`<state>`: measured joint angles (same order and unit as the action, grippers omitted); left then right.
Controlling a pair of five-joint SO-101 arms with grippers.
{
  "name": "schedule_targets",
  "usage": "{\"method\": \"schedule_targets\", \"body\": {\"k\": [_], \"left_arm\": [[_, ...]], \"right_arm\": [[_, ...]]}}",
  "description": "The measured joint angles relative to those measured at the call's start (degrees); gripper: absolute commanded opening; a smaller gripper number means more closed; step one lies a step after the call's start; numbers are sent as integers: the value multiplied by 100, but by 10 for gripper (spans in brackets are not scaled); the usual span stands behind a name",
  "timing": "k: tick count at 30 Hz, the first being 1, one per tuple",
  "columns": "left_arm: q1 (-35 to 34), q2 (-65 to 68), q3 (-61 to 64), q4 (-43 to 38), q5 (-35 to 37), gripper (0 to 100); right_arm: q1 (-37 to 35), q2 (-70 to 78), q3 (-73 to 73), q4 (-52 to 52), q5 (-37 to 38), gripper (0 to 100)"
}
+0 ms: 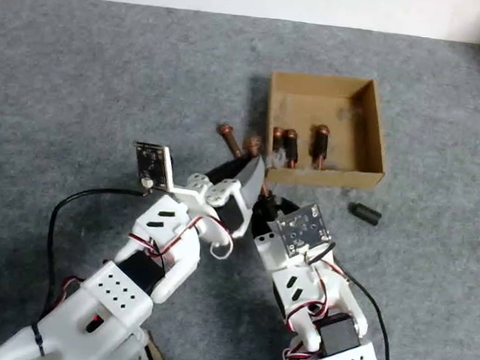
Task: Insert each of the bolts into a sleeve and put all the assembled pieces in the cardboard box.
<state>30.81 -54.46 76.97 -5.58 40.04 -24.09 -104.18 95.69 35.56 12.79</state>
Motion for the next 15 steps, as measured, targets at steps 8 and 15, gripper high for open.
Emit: {"method": "schedule_targets", "body": {"k": [8, 15], "left_arm": [[220, -9, 18, 202, -193, 6], [404, -9, 202, 202, -193, 12]], "right_arm": [[-9, 0, 0, 0, 18, 5], [448, 0, 9, -9, -255, 5]]}}
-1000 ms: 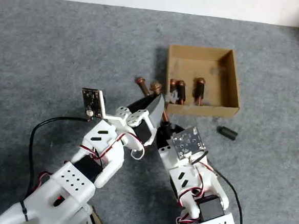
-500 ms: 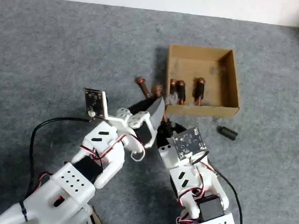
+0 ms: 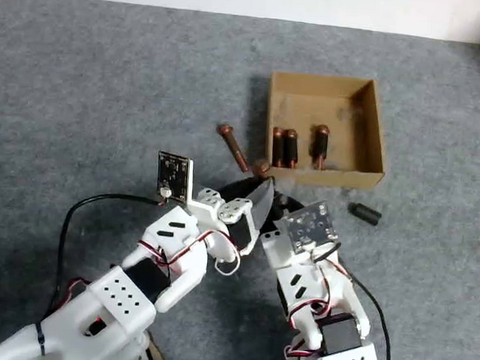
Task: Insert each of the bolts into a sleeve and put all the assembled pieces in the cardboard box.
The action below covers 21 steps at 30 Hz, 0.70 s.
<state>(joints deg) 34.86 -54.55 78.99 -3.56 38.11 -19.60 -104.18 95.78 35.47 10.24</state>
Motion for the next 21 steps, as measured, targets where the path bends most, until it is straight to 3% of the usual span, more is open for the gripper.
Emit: {"method": "schedule_targets", "body": {"k": [3, 8, 10, 21], "left_arm": [[246, -9, 70, -53, -26, 82], [642, -149, 299, -44, -870, 341], [651, -158, 360, -53, -1029, 401], [141, -149, 246, 281, -1081, 417]], "right_arm": [[202, 9, 0, -185, -325, 5], [527, 18, -9, -352, -448, 5], [580, 26, -9, -352, -448, 5], [571, 18, -9, -387, -457, 5]]}}
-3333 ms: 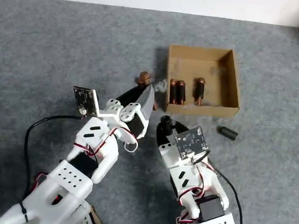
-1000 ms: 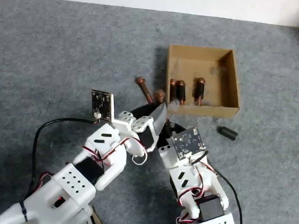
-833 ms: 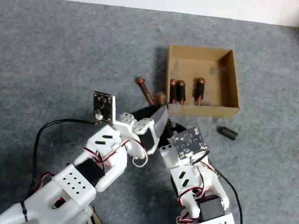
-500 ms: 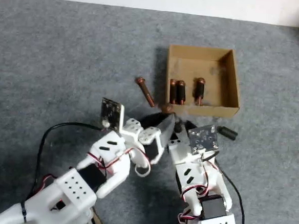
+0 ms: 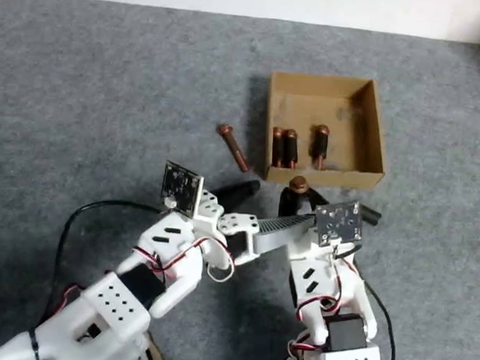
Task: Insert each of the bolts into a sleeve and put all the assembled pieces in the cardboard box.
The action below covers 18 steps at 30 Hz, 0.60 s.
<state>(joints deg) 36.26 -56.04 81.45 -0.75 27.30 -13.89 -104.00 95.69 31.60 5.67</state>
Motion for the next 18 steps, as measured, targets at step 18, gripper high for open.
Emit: {"method": "schedule_targets", "body": {"k": [18], "left_arm": [[-2444, 88, 255, 1020, -88, 417]], "right_arm": [[26, 1222, -686, 202, 352, 5]]}}
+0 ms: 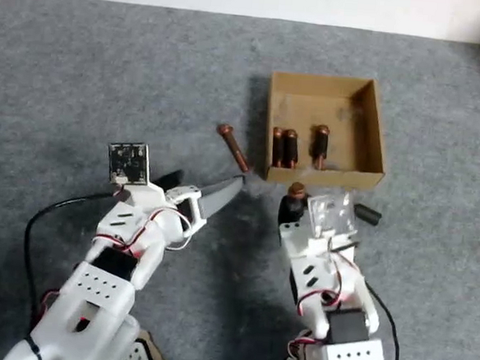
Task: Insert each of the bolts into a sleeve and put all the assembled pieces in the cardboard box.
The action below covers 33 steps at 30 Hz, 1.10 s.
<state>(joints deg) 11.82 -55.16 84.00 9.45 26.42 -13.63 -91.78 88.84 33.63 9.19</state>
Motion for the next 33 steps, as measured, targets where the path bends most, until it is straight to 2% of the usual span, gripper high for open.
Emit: {"method": "schedule_targets", "body": {"k": [6, 16, 19, 26, 33], "left_arm": [[-35, 0, 176, 0, 0, 417], [-35, 0, 193, 9, -9, 417], [-35, 0, 220, 9, -281, 399], [-26, 0, 255, 9, -422, 309], [-35, 0, 255, 9, -422, 274]], "right_arm": [[352, 2479, -1582, -545, 26, 5], [668, 6593, -4791, -677, 35, 5], [712, 7604, -5600, -677, 35, 5], [721, 9292, -6857, -677, 35, 5], [721, 10092, -7068, -677, -255, 31]]}}
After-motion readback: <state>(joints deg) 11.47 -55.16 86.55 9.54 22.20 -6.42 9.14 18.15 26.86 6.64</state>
